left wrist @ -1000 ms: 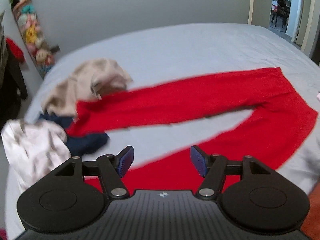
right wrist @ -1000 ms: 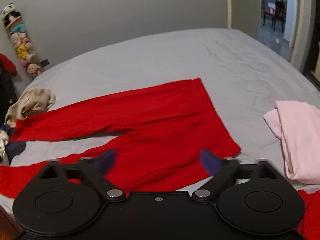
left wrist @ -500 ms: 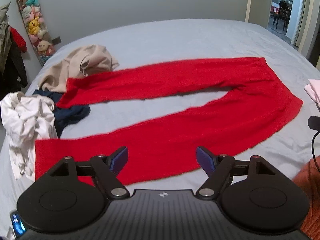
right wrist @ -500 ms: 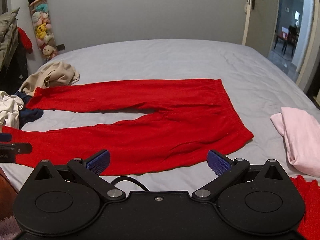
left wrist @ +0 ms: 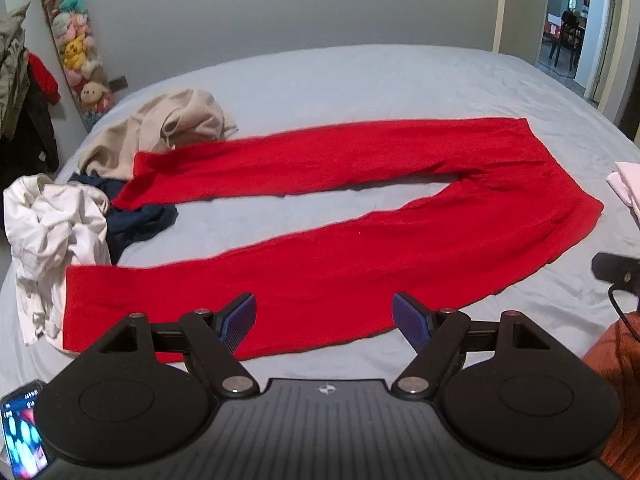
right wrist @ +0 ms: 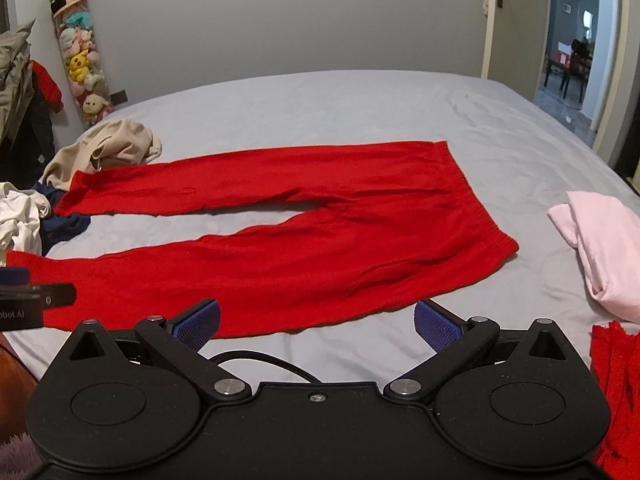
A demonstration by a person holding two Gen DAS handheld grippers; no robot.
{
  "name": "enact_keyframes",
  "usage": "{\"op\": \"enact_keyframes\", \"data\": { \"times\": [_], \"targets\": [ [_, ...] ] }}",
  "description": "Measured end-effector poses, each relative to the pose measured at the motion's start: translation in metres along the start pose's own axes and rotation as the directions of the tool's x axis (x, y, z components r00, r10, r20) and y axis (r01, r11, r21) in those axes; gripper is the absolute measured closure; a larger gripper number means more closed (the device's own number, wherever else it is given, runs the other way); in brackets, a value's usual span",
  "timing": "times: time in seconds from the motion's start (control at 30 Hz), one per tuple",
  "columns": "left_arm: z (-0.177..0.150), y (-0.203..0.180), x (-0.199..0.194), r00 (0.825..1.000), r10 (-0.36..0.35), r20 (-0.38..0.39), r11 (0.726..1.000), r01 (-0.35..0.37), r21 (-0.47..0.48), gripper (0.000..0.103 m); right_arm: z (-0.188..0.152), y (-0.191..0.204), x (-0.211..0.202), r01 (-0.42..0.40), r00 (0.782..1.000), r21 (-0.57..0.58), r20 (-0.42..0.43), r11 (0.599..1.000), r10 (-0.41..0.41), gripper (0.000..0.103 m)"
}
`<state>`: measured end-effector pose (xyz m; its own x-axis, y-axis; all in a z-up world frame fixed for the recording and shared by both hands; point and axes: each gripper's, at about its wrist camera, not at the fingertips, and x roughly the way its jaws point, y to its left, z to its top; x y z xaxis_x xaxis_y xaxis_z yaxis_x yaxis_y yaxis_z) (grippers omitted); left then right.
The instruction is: Fold clothes
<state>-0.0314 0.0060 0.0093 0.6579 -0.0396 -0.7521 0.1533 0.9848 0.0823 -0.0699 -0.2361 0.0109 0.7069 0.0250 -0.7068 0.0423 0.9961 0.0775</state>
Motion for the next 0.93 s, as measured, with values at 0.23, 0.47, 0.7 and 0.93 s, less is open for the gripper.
{"op": "enact_keyframes", "data": {
  "times": [0.23, 0.47, 0.7, 0.93],
  "targets": [
    [0.0024, 0.0014, -0.0018, 1.000, -0.005, -0.007, 1.000, 0.005, -0.022, 0.029, -0.0023, 0.0047, -0.0012, -0.001, 1.000, -0.027, 0.004, 1.000, 0.001, 0.000],
    [0.0009, -0.0008, -0.0005, 1.000, -0.014, -0.017, 1.000, 0.013, -0.011, 0.029, -0.0054, 0.0043, -0.0008, -0.004, 1.000, -0.026, -0.006, 1.000, 0.004, 0.000],
    [-0.0013, -0.0026, 0.0012, 0.999, -0.021, -0.025, 1.000, 0.021, -0.005, 0.029, -0.0056, 0.0032, -0.0008, -0.011, 1.000, -0.023, -0.008, 1.000, 0.011, 0.000],
    [-0.0028, -0.0023, 0.0032, 0.999, -0.021, -0.026, 1.000, 0.021, -0.007, 0.029, -0.0055, 0.0030, 0.0011, -0.012, 1.000, -0.020, -0.015, 1.000, 0.011, 0.000]
  ]
}}
